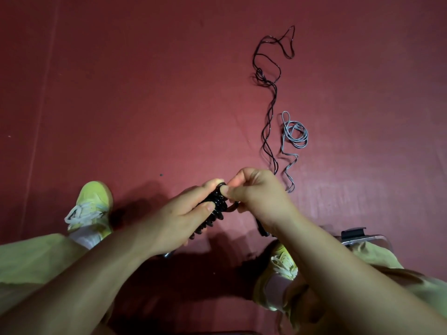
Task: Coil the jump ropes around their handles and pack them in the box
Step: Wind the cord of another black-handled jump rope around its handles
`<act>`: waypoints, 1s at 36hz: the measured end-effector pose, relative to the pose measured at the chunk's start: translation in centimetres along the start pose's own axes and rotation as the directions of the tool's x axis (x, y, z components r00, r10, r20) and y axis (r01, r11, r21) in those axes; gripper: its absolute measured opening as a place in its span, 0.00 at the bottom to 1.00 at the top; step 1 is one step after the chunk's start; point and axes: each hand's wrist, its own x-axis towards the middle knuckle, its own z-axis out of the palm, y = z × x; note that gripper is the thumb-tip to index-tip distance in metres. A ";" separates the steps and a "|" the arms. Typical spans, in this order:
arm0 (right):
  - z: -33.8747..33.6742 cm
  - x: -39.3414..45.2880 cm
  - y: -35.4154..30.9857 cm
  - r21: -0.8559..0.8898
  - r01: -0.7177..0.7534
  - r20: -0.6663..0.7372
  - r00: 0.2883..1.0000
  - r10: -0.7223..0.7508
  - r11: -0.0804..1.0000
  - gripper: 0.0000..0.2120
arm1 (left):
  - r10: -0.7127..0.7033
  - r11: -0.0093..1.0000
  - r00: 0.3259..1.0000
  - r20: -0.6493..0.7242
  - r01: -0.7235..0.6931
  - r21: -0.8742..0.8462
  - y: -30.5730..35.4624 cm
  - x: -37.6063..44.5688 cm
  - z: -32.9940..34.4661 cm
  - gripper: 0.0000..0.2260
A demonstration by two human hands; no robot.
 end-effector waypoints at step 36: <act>1.1 -0.2 1.7 -0.180 0.088 -0.046 0.994 -0.098 0.980 0.12 | 0.126 0.973 0.981 -0.146 -0.093 0.212 -0.4 -0.3 0.8 0.06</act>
